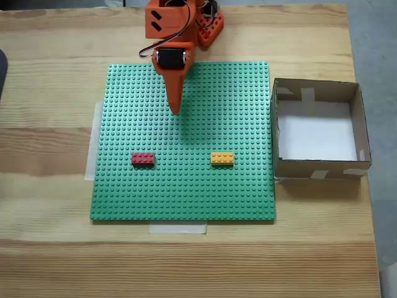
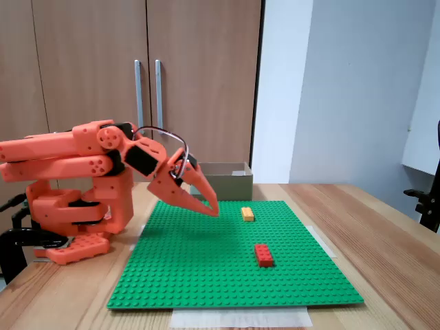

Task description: Pick the red lego block and put it in the box.

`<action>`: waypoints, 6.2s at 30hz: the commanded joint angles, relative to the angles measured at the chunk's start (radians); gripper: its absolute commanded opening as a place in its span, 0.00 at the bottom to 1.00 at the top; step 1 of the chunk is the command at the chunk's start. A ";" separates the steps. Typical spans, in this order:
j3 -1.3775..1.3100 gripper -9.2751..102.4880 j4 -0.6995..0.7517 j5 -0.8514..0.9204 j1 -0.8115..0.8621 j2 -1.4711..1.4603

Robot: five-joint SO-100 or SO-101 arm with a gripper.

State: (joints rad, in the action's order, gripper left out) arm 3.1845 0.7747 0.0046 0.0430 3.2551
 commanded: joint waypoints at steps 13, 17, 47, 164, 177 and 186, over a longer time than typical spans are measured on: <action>0.003 0.07 0.003 0.003 0.000 0.008; 0.003 0.07 0.003 0.003 0.000 0.008; 0.003 0.07 0.003 0.003 0.000 0.008; 0.000 0.07 -0.009 -0.009 -0.003 -0.008; -0.160 0.07 -0.005 -0.044 0.002 -0.198; -0.368 0.07 0.031 -0.002 -0.003 -0.422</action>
State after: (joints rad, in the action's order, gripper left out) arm 2.9207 0.7915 -0.0138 0.0399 2.8916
